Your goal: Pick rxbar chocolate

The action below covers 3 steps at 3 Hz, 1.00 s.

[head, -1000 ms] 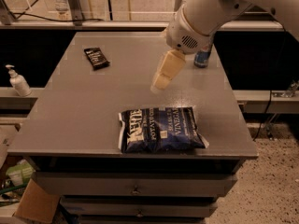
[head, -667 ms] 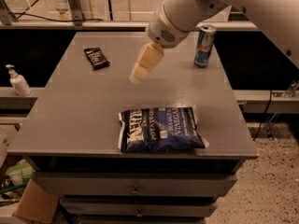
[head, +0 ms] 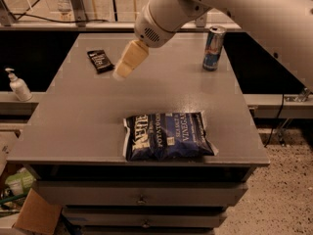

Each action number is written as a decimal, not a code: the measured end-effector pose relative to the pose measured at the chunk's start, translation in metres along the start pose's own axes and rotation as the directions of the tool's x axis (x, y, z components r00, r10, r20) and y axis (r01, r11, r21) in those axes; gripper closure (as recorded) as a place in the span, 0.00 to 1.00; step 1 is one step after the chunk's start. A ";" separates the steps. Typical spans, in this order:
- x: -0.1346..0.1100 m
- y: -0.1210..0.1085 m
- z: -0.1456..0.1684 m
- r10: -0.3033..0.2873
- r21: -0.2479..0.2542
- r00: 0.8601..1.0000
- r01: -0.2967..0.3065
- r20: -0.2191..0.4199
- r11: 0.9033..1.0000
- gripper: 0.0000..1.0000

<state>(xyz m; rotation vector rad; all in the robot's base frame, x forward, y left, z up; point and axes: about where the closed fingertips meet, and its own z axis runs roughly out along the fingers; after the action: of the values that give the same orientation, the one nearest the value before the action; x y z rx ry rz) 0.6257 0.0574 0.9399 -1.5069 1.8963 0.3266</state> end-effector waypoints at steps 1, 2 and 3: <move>0.000 0.000 0.017 0.012 -0.004 1.000 -0.012 0.018 1.000 0.00; 0.003 -0.010 0.057 0.043 -0.004 0.999 -0.043 0.032 0.999 0.00; 0.004 -0.025 0.100 0.083 -0.001 0.995 -0.083 0.051 0.997 0.00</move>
Offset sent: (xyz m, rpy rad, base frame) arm 0.0625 0.0494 -0.0791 0.0783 0.0338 -0.0564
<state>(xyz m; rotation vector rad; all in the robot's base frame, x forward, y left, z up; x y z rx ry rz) 0.6843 0.1050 0.8691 -1.4084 1.9217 0.3977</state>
